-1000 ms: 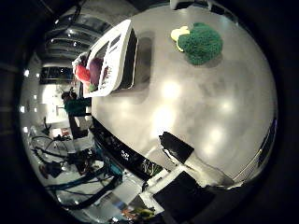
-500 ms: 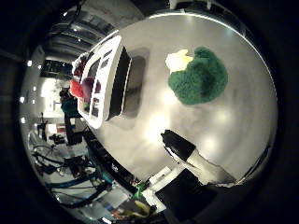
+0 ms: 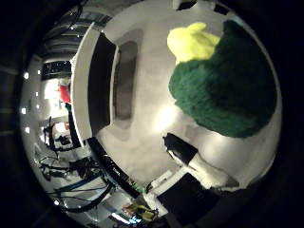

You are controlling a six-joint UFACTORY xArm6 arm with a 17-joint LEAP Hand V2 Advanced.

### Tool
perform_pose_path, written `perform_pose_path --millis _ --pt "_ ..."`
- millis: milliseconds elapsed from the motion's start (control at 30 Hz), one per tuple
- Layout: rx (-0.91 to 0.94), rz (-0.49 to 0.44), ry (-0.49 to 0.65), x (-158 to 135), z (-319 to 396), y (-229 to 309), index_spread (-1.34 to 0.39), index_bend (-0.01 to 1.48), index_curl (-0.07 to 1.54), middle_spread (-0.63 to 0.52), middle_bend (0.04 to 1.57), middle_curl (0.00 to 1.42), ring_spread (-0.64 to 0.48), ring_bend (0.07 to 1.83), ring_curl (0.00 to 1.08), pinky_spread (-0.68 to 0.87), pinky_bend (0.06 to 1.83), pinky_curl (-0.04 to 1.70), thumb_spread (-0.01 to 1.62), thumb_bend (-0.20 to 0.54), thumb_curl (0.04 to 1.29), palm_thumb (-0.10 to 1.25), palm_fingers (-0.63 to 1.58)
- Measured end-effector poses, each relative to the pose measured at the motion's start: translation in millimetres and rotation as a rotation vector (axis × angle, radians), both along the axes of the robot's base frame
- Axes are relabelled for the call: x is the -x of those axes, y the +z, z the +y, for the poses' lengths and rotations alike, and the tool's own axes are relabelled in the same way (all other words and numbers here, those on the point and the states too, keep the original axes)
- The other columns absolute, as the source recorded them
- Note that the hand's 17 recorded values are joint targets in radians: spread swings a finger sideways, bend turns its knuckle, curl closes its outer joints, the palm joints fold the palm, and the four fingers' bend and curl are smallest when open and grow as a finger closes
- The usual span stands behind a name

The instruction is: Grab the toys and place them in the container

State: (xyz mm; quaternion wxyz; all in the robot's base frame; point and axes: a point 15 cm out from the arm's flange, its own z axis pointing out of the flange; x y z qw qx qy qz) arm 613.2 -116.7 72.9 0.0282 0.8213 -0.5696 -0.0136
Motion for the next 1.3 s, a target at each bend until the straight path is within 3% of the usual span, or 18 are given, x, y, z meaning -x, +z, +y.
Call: perform_pose_path --millis 33,67,133,167,200,233,267,300,467,567,667,1033,1167,1300 --pt "-0.001 0.007 -0.009 1 0 -5 -0.39 0.19 0.27 0.02 0.18 0.3 0.06 0.48 0.28 0.38 0.55 0.29 0.97 -0.028 0.32 0.67 0.37" --pt "-0.001 0.012 -0.016 3 -2 -9 -0.4 0.17 0.27 -0.04 0.34 0.34 -0.01 0.56 0.3 0.31 0.51 0.28 0.97 -0.026 0.32 0.67 0.56" --pt "-0.001 0.01 -0.021 3 -5 -11 -0.41 0.18 0.28 -0.09 0.42 0.37 -0.1 0.66 0.32 0.19 0.54 0.28 0.97 -0.025 0.32 0.68 0.76" --pt "-0.001 0.01 -0.024 3 -7 -11 -0.43 0.19 0.29 -0.15 0.49 0.39 -0.19 0.79 0.35 -0.05 0.67 0.29 0.97 -0.022 0.33 0.69 1.14" --pt "-0.001 0.01 -0.028 4 -10 -10 -0.44 0.25 0.34 -0.17 0.59 0.44 -0.22 0.85 0.4 -0.21 0.74 0.32 0.97 -0.021 0.33 0.7 1.28" --pt "-0.002 0.01 -0.035 5 -15 -11 -0.44 0.29 0.36 -0.18 0.66 0.46 -0.23 0.88 0.41 -0.27 0.77 0.34 0.96 -0.02 0.33 0.71 1.35" --pt "-0.002 0.009 -0.045 6 -22 -10 -0.43 0.47 0.43 -0.19 0.62 0.46 -0.22 0.95 0.44 -0.31 0.83 0.37 0.96 -0.016 0.34 0.73 1.43" --pt "-0.002 0.005 -0.054 7 -29 -7 -0.42 0.55 0.47 -0.18 0.82 0.52 -0.22 0.97 0.46 -0.33 0.87 0.39 0.97 -0.018 0.34 0.74 1.51" --pt "0.015 -0.059 -0.1 5 -66 36 -0.34 0.9 0.66 -0.15 1.1 0.64 -0.21 1.19 0.55 -0.31 1.15 0.53 0.97 -0.019 0.36 0.78 1.34" --pt "0.022 -0.098 -0.107 6 -77 71 -0.3 1.02 0.72 -0.14 1.2 0.67 -0.21 1.26 0.59 -0.28 1.24 0.59 0.98 -0.013 0.38 0.83 1.26" --pt "0.027 -0.099 -0.134 30 -92 100 -0.25 1.11 0.75 -0.12 1.26 0.68 -0.19 1.34 0.62 -0.25 1.27 0.65 0.99 -0.015 0.4 0.87 1.22" --pt "0.058 -0.169 -0.171 134 -101 208 -0.2 1.19 0.74 -0.1 1.33 0.66 -0.18 1.4 0.64 -0.2 1.26 0.8 1.01 -0.022 0.44 0.86 1.17" --pt "0.057 -0.193 -0.152 167 -71 240 -0.2 1.2 0.73 -0.09 1.34 0.65 -0.18 1.41 0.64 -0.2 1.24 0.85 1.01 -0.022 0.45 0.86 1.17" --pt "0.046 -0.217 -0.098 183 -15 264 -0.19 1.21 0.72 -0.09 1.35 0.64 -0.18 1.42 0.64 -0.2 1.22 0.9 1.01 -0.022 0.46 0.86 1.17"
